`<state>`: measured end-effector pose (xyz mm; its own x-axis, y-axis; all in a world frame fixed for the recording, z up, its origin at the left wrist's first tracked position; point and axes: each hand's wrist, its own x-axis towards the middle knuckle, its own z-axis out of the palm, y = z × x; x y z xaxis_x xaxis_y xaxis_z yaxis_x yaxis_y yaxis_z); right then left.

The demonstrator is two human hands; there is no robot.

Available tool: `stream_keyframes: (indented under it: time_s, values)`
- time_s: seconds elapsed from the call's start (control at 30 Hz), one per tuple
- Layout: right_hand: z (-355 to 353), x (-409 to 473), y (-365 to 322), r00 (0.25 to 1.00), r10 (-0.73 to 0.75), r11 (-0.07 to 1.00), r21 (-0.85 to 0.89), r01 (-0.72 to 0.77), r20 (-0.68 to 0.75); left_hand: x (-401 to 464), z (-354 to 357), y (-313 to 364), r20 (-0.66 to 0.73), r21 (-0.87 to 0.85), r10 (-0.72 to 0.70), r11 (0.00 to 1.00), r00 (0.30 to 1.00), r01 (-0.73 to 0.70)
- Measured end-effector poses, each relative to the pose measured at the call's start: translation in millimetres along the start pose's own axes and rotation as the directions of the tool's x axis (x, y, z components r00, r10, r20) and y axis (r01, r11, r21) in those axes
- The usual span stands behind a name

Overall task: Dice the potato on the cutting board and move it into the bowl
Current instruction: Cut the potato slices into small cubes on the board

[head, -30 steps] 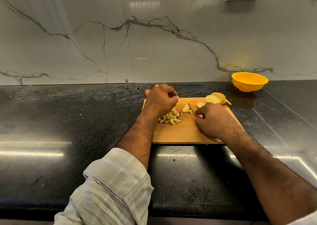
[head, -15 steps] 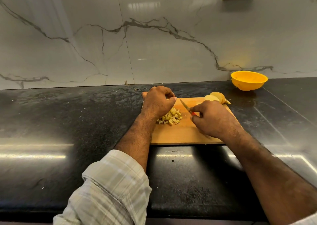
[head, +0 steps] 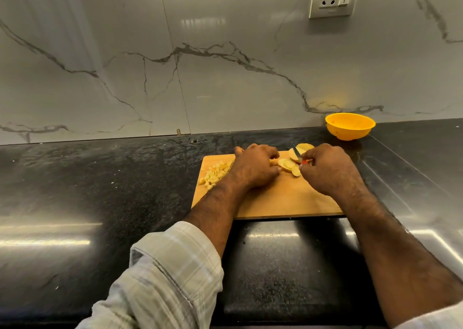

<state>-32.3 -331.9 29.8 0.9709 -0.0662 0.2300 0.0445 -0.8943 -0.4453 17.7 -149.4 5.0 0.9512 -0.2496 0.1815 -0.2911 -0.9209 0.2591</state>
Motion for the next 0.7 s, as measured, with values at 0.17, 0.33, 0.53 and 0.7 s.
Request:
stream_keyframes:
  time_s: [0.17,0.33,0.53,0.7]
  values:
    - [0,4,4,1.0,0.018,1.0,-0.009,-0.018,0.0,20,2,8,0.129,-0.043,-0.023,0.999,0.991,0.029]
    - [2,8,7,1.0,0.02,1.0,-0.02,-0.02,-0.005,26,2,9,0.149,-0.117,-0.02,0.992,0.989,0.037]
    - [2,9,8,0.999,0.012,1.0,-0.014,-0.013,-0.049,26,5,12,0.118,-0.159,-0.009,0.987,0.993,0.028]
    - [1,4,5,0.993,-0.034,0.999,0.012,0.036,-0.115,21,3,11,0.003,-0.268,0.003,0.964,1.0,-0.002]
